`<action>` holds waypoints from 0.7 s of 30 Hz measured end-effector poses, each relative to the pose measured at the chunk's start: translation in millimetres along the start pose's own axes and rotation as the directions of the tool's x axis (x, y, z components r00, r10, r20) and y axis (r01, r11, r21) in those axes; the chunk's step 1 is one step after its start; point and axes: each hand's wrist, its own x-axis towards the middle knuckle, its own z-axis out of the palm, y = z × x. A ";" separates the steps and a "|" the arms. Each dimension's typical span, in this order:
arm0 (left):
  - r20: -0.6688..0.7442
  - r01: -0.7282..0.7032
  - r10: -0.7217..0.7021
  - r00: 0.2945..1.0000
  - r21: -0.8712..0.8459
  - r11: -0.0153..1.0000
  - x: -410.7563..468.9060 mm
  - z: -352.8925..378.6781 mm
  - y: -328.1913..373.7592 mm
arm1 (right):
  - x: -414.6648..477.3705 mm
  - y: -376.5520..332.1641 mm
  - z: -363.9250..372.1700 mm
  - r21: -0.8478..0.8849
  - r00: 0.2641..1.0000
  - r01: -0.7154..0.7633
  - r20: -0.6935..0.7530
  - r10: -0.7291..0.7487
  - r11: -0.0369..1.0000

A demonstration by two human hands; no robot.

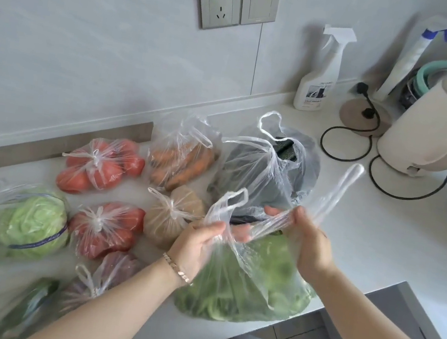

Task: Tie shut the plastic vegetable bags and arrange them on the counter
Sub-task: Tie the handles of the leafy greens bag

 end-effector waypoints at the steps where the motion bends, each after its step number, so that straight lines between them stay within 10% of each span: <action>1: -0.014 -0.014 0.012 1.000 -0.105 0.994 3.7 3.4 -0.9 | 0.3 -2.2 6.5 0.038 0.999 -0.047 -0.013 0.048 0.998; 6: -0.246 -0.063 -0.095 0.965 -0.564 0.823 16.7 -1.1 6.0 | 7.0 -0.7 18.4 0.320 0.984 -0.179 0.038 0.176 0.930; 12: -0.239 -0.009 -0.219 0.946 -0.694 0.720 27.4 -24.1 4.9 | 4.4 2.0 34.5 0.580 0.981 -0.143 -0.022 0.191 0.802; 21: -0.294 0.327 -0.400 0.868 -0.268 0.906 32.2 -29.4 -27.5 | 4.9 12.1 57.4 0.281 0.989 -0.113 -0.059 0.135 0.953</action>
